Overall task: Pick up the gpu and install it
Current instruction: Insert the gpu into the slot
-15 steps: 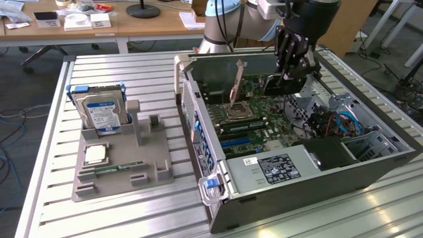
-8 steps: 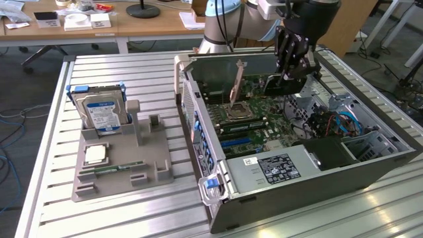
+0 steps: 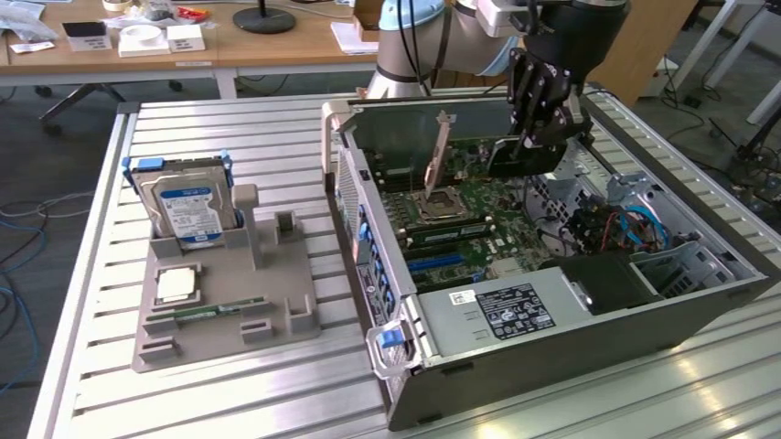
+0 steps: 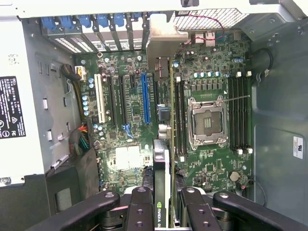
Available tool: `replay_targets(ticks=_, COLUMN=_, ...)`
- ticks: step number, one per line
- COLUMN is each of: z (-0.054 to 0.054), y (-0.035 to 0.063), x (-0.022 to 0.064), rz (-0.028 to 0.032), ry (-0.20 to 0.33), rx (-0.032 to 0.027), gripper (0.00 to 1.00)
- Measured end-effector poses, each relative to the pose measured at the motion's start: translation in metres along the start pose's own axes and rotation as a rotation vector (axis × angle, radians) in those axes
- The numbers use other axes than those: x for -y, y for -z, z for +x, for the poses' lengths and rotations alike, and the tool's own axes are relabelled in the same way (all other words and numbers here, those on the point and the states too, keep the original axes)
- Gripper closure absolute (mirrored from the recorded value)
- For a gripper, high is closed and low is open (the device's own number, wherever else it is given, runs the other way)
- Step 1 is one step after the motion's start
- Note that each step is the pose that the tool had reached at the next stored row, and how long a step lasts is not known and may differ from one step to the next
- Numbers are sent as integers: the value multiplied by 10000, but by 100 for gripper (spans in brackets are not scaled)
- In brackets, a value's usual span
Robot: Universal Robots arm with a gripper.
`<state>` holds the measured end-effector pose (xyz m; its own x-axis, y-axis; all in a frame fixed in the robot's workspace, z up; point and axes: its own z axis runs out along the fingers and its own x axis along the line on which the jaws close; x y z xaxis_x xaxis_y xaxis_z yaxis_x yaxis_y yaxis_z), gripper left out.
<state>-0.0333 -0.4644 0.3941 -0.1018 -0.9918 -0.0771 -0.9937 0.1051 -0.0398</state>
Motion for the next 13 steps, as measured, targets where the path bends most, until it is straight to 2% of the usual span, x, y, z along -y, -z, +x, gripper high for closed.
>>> replay_targets(ticks=7, z=29, y=-2, x=2, rz=0, ry=-1, rx=1, gripper=73)
replay_targets(ticks=13, z=46, y=-71, x=-12, rz=0, ry=0, rx=-1, gripper=73)
